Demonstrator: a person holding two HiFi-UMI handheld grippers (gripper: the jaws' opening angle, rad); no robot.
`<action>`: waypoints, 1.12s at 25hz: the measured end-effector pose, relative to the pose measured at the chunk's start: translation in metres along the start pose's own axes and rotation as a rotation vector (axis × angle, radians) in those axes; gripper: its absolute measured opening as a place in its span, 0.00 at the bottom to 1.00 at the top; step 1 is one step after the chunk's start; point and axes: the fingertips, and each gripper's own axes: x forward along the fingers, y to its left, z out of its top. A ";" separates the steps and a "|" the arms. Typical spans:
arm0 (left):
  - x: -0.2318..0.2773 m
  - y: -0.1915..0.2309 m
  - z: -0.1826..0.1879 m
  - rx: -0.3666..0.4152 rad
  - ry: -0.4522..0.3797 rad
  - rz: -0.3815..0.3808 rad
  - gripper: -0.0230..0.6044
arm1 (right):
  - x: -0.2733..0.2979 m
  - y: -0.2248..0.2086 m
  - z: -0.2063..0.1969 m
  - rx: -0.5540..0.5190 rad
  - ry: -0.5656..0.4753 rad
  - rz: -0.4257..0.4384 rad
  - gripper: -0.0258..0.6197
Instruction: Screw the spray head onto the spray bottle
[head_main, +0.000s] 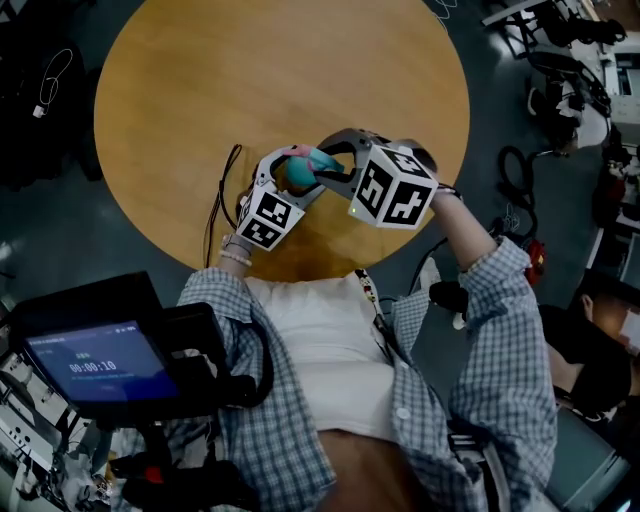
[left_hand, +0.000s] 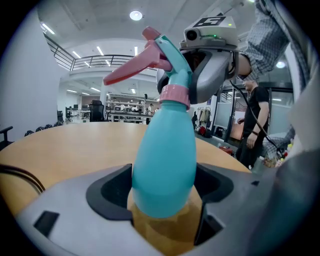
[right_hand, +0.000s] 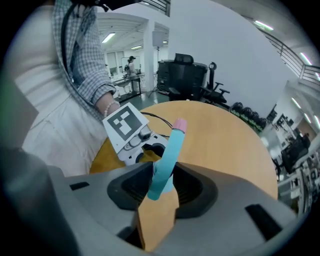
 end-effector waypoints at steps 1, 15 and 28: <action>0.000 0.000 0.000 0.000 0.001 0.001 0.65 | 0.000 -0.001 0.000 0.046 0.008 -0.024 0.23; 0.006 -0.002 0.005 0.005 -0.002 0.010 0.65 | -0.006 -0.017 -0.014 0.912 -0.086 -0.490 0.23; 0.010 -0.004 0.009 0.004 -0.006 0.003 0.65 | -0.027 -0.011 -0.006 0.758 -0.283 -0.381 0.39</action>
